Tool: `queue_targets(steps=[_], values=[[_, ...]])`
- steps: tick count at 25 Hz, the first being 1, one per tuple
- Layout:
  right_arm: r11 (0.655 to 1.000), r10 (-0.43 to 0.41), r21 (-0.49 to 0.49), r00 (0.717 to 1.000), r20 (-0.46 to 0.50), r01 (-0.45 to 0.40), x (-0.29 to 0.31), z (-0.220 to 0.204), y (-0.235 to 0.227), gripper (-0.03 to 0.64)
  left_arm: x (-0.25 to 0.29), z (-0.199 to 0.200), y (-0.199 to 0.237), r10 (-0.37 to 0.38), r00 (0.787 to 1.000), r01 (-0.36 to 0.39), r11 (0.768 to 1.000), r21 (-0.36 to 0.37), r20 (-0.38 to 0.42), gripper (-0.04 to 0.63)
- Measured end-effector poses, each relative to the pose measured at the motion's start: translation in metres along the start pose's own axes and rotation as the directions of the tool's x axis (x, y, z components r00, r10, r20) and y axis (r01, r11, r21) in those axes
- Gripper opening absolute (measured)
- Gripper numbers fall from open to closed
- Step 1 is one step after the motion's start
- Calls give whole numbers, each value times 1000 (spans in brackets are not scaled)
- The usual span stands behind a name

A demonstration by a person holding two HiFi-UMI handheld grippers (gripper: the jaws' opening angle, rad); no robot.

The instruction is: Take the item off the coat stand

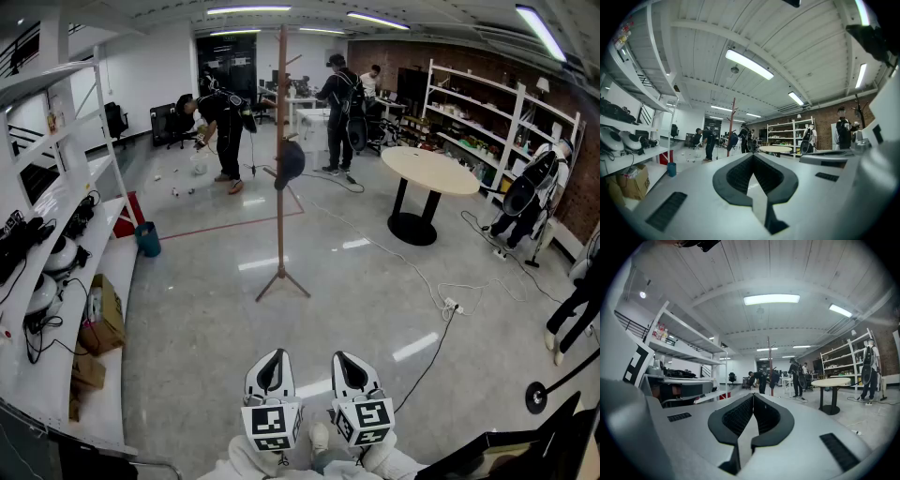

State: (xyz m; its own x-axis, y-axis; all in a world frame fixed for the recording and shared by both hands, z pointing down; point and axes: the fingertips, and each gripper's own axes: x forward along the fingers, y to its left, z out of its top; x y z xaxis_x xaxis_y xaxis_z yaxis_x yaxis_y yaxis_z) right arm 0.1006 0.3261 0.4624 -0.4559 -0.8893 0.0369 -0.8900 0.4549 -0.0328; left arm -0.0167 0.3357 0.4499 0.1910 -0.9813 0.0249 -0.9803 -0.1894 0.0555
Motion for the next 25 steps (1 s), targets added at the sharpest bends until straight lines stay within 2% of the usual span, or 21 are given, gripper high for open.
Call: queue_targets(steps=[12,25], values=[[999,22,-38,999,-27,-23,46,-6,-14,11,48,-4,6,12,1000,-12,1000,-5,2,0],[997,39,-62,996,-79,-44,104,-4,-51,11,116,3,7,24,1000,-24,1000,-3,-6,0]])
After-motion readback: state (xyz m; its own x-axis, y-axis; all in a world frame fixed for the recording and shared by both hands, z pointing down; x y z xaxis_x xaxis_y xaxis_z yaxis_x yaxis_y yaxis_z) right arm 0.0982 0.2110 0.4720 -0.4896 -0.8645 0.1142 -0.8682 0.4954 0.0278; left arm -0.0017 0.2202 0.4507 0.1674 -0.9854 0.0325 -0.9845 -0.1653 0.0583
